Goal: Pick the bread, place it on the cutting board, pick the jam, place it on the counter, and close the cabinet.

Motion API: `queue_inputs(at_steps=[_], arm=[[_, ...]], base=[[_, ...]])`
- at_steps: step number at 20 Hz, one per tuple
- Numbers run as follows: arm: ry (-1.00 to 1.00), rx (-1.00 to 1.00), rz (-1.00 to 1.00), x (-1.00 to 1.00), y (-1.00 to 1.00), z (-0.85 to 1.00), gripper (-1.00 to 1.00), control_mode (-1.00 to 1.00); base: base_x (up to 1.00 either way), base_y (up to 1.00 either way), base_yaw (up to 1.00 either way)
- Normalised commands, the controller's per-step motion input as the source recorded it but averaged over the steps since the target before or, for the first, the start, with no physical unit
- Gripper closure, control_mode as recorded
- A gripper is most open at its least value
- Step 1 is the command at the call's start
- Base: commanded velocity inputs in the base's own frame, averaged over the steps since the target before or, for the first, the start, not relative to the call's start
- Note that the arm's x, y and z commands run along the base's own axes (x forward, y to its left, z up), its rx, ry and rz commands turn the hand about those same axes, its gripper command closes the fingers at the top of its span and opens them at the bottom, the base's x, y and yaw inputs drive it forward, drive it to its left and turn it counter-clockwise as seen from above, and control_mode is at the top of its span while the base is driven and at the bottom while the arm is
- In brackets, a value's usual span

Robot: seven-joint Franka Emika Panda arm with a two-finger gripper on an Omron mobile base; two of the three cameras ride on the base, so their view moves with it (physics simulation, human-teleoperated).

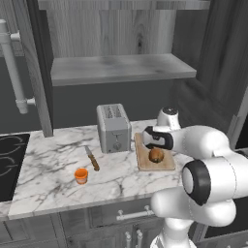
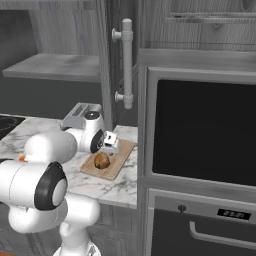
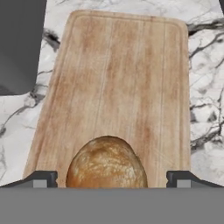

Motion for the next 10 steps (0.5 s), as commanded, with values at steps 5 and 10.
queue_inputs(at_steps=[5, 10], arm=[[-0.1, 0.0, 0.0, -0.07, 0.0, 0.05, -1.0, -1.0], [-0.05, 0.0, 0.0, -0.03, 0.0, 0.19, -1.0, -1.0]], base=[[0.0, 0.0, 0.0], [0.0, 0.0, 0.0]])
